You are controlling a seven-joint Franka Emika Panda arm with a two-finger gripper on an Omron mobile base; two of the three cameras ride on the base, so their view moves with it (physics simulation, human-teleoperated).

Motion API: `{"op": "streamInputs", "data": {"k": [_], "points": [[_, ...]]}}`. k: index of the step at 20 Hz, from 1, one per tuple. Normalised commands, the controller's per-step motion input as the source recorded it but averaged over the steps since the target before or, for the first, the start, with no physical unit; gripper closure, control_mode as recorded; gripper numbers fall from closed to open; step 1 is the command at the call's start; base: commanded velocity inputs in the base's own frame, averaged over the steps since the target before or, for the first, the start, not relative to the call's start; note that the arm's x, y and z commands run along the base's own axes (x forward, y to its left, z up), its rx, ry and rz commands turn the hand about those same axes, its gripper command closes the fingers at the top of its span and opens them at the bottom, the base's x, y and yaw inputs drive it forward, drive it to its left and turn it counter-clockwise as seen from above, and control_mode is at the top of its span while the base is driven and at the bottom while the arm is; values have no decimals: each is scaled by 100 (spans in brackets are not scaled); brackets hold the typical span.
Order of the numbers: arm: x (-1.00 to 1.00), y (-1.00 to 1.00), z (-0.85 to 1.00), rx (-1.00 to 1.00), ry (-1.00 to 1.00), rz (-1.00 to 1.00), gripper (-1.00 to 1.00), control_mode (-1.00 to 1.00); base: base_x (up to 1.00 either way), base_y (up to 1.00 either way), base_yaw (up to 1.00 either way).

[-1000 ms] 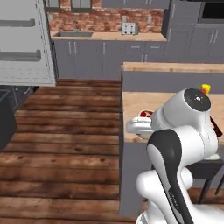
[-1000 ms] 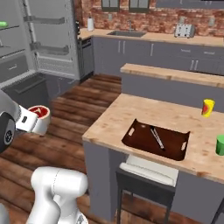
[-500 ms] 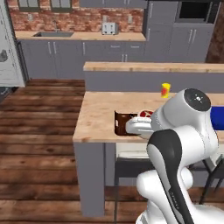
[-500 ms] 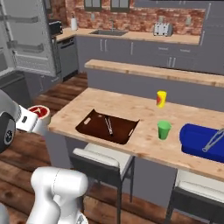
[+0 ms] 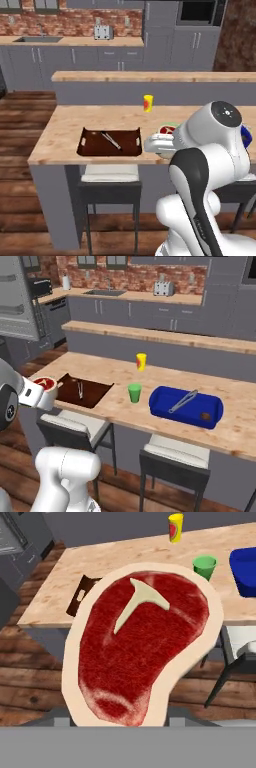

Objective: Gather the corn and avocado from the fridge and place them on a tray on the dining counter. Then gather the steak and chicken drumstick from the fridge and place them on the other tray.

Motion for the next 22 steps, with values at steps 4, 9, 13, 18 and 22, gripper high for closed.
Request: {"op": "streamInputs", "data": {"k": [4, 9, 13, 18, 22], "points": [[0, 0, 0, 0, 0, 0, 100, 100, 21, -64, -11], [0, 0, 0, 0, 0, 0, 100, 100, 38, -49, -12], [0, 0, 0, 0, 0, 0, 100, 100, 48, -37, -12], [0, 0, 0, 0, 0, 0, 100, 100, 49, -37, -11], [0, 0, 0, 0, 0, 0, 100, 100, 49, -44, -9]]}}
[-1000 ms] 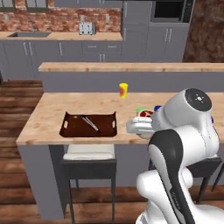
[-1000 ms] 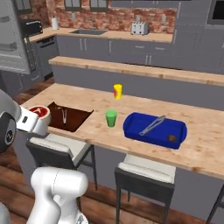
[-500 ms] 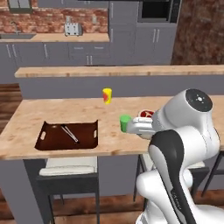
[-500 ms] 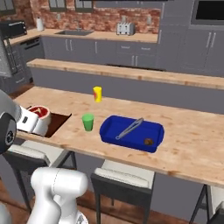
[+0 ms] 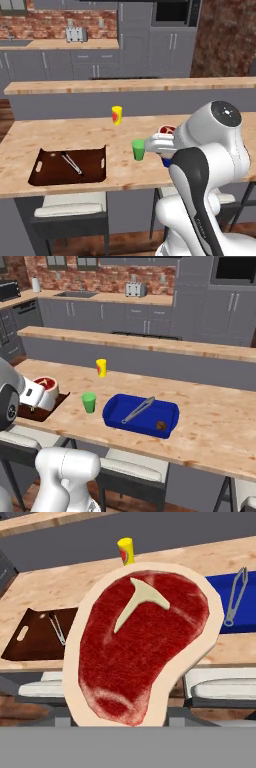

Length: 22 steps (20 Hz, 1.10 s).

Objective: Gather the corn and avocado from the fridge and place them on a tray on the dining counter. Then gather the steak and chicken drumstick from the fridge and place them on the other tray.

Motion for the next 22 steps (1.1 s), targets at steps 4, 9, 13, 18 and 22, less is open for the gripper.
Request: {"op": "streamInputs", "data": {"k": [4, 9, 13, 18, 22], "points": [[14, -14, 0, 3, 0, -2, 100, -100, 38, -38, -7], [67, -72, 0, 12, 0, -5, 100, -100, 0, 0, 0], [65, -77, -17, 10, 0, -5, 100, -100, 0, 0, 0], [56, -61, -41, 2, 1, -9, 100, -100, 0, 0, 0], [53, -42, -42, 0, 5, -13, 100, -100, 0, 0, 0]]}}
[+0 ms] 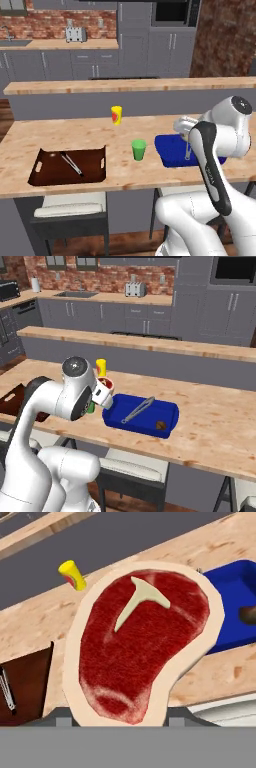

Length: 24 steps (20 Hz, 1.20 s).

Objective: Gather the corn and avocado from the fridge and place them on a tray on the dining counter. Then gather the steak and chicken drumstick from the fridge and place them on the other tray.

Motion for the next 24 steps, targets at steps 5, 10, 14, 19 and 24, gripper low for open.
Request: {"op": "streamInputs", "data": {"k": [5, 10, 14, 19, 24], "points": [[41, -33, -43, 0, 3, -17, 100, -100, 0, 0, 0], [40, -29, -39, 0, 6, -15, 100, -100, 0, 0, 0], [48, -7, -34, 0, 11, -7, 100, -100, 0, 0, 0], [50, 0, -26, 0, 10, -1, 100, -100, 0, 0, 0], [45, 0, -32, 0, 6, 0, 100, -100, 0, 0, 0]]}}
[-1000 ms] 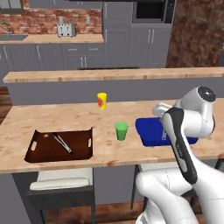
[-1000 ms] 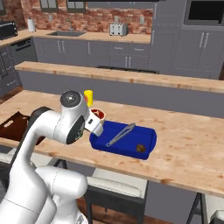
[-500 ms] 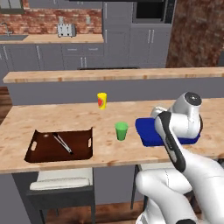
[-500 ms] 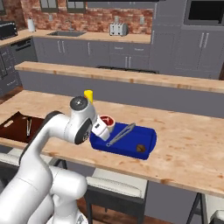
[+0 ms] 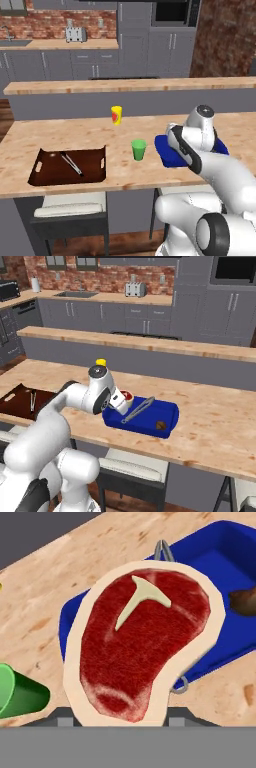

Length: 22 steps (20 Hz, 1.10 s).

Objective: Gather the corn and avocado from the fridge and place them on a tray on the dining counter. Then gather the steak and chicken drumstick from the fridge and place them on the other tray.

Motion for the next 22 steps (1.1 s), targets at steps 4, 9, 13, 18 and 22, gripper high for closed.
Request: {"op": "streamInputs", "data": {"k": [4, 9, 13, 18, 22], "points": [[38, -5, -36, 0, 3, 0, 100, -100, 0, 0, 0], [24, -10, -38, 0, 0, 0, 100, -100, 0, 0, 0], [23, -10, -35, 0, 0, 0, 100, -100, 0, 0, 0], [5, -2, -24, 0, 0, 0, 100, -100, 0, 0, 0], [0, -6, -21, 1, 0, 0, 100, -100, 0, 0, 0]]}}
